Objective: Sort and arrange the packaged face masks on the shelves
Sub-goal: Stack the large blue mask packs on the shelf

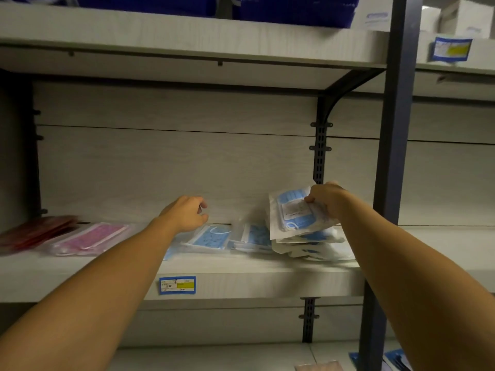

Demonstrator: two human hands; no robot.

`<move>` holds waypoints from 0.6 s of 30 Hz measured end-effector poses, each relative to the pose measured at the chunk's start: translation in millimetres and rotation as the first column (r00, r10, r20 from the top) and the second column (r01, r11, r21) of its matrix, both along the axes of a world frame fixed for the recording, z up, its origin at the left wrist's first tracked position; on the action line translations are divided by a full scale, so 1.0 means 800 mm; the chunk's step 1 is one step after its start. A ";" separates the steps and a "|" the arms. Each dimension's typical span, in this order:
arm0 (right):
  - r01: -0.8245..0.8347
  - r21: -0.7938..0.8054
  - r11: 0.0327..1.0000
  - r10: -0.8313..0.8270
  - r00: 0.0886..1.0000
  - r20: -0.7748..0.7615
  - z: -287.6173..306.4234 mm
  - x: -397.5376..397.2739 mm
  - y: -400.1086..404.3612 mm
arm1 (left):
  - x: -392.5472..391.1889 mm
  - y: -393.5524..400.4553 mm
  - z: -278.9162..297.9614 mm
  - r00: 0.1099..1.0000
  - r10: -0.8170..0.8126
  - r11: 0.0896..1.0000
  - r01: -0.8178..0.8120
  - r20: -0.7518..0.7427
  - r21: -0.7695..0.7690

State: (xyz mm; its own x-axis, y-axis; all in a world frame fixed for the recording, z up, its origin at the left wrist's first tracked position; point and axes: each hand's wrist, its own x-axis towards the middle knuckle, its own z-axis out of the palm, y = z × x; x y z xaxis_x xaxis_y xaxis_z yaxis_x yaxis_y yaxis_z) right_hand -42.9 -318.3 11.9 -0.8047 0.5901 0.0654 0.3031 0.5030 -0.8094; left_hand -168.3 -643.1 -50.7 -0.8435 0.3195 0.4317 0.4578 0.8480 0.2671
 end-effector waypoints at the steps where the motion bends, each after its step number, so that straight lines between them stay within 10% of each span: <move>1: -0.002 0.009 1.000 0.002 1.000 0.000 0.002 -0.001 0.001 | 0.001 0.000 0.001 1.000 -0.002 1.000 0.002 0.000 -0.001; 11: -0.049 0.077 0.996 0.020 0.943 0.331 0.000 0.000 0.007 | 0.007 0.001 0.001 1.000 -0.014 0.999 0.014 -0.010 -0.030; 18: -0.058 0.229 0.972 -0.010 0.959 0.283 -0.004 0.003 0.006 | 0.012 0.001 0.000 1.000 -0.016 0.999 0.014 -0.021 -0.052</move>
